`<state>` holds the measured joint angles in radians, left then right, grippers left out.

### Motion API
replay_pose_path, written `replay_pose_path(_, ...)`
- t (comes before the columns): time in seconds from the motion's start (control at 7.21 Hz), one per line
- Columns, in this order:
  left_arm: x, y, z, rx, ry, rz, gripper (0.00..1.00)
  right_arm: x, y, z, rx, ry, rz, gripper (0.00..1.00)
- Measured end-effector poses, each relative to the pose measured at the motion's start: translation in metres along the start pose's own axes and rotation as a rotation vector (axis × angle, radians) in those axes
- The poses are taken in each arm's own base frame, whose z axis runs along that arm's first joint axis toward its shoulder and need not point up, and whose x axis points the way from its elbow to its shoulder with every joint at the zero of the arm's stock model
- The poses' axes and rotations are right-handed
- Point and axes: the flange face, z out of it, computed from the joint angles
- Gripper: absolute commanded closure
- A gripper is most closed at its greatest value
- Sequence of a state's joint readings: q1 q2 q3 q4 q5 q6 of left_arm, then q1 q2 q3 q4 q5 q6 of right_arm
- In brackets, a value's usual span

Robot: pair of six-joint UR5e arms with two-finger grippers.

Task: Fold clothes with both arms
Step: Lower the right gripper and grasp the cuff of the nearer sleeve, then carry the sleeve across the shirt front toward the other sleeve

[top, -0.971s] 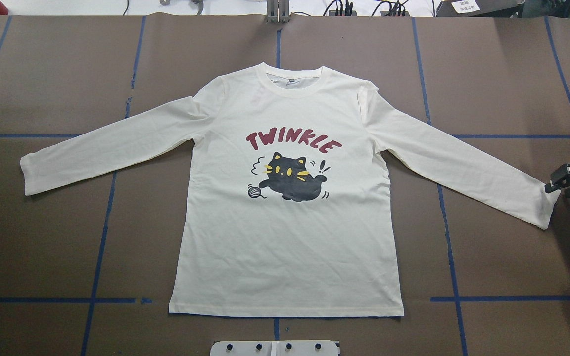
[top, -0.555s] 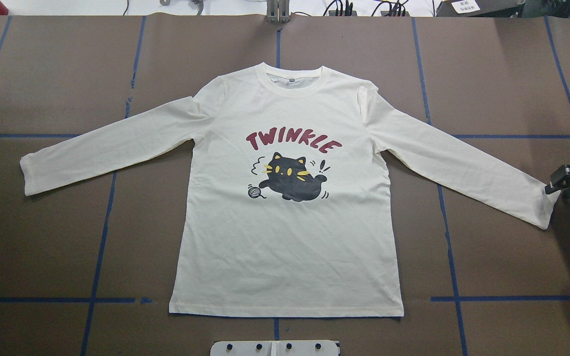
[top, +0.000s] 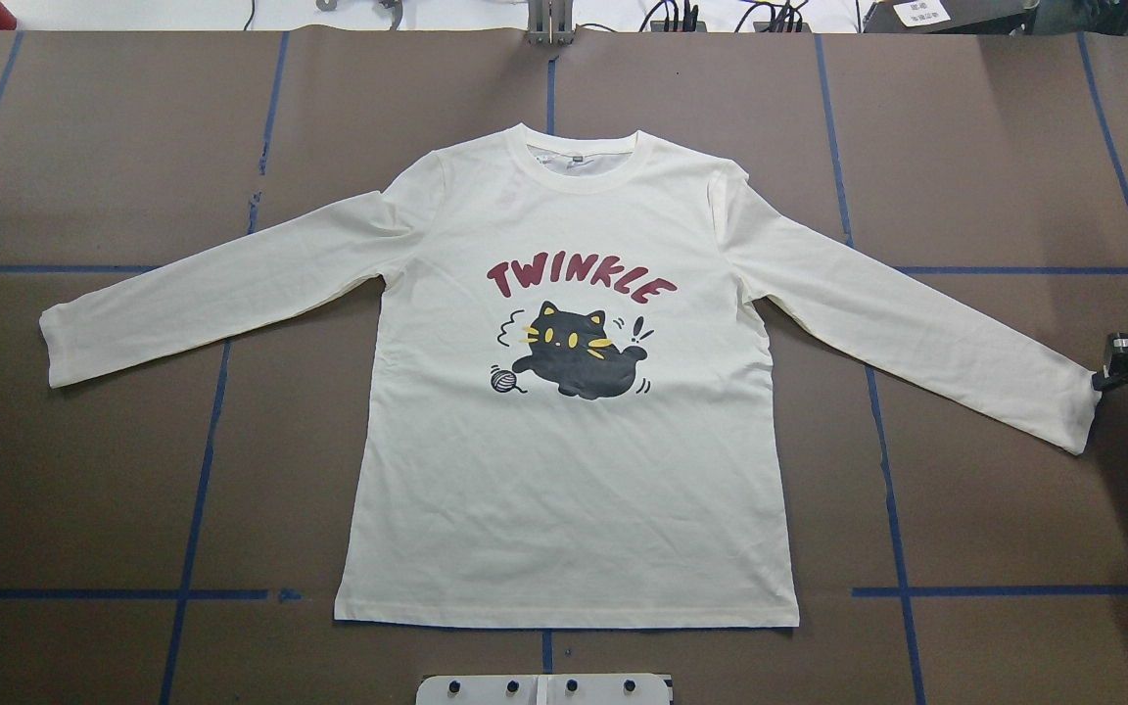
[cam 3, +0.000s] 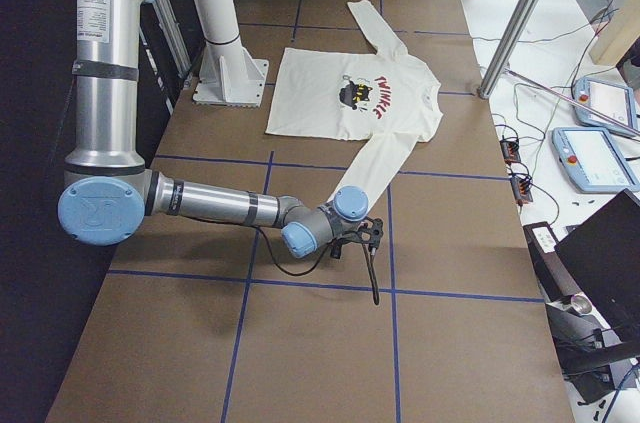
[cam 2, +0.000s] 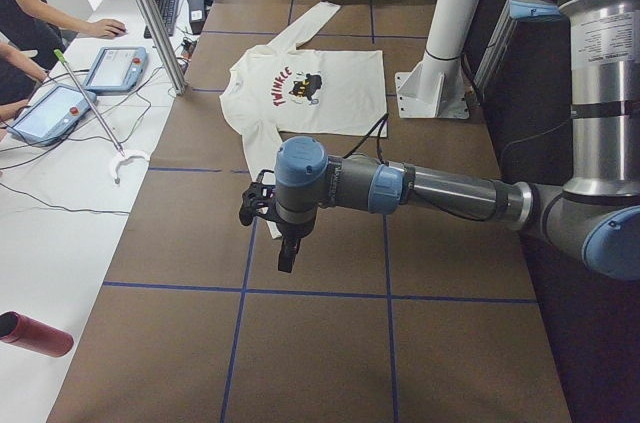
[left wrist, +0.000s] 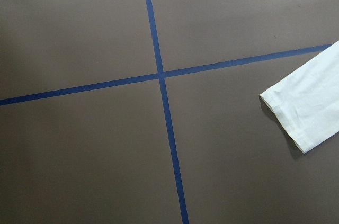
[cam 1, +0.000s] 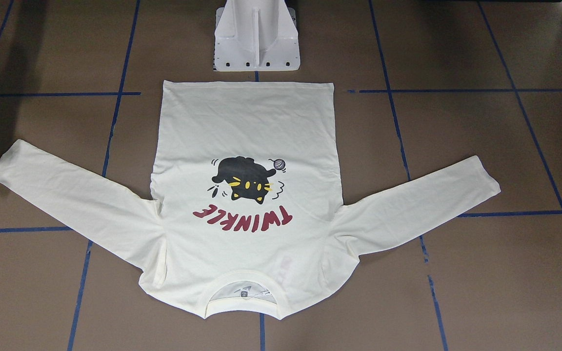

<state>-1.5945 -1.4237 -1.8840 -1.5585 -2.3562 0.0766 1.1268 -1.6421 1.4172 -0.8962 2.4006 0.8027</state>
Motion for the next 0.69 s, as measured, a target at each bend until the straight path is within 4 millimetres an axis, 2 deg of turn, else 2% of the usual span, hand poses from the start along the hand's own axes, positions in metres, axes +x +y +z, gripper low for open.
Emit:
replay_pose_path(0.14,0.000,0.002,0.000,0.000,0.000,0.000,0.00,-0.010,0.000,-0.006,0.006,-0.014,-0.014,1.00)
replay_pose_path(0.28,0.001,0.003,-0.001,0.001,0.000,0.001,0.00,-0.034,0.002,-0.022,0.020,-0.045,-0.035,1.00)
replay_pose_path(0.42,0.003,0.002,-0.003,0.005,0.000,0.004,0.00,-0.072,0.004,-0.043,0.033,-0.093,-0.036,1.00)
replay_pose_path(0.55,0.005,0.002,-0.005,0.008,-0.001,0.007,0.00,-0.121,0.006,-0.063,0.037,-0.142,-0.019,1.00)
replay_pose_path(0.69,0.007,0.001,-0.006,0.011,0.000,0.010,0.00,-0.181,0.008,-0.074,0.035,-0.187,-0.013,1.00)
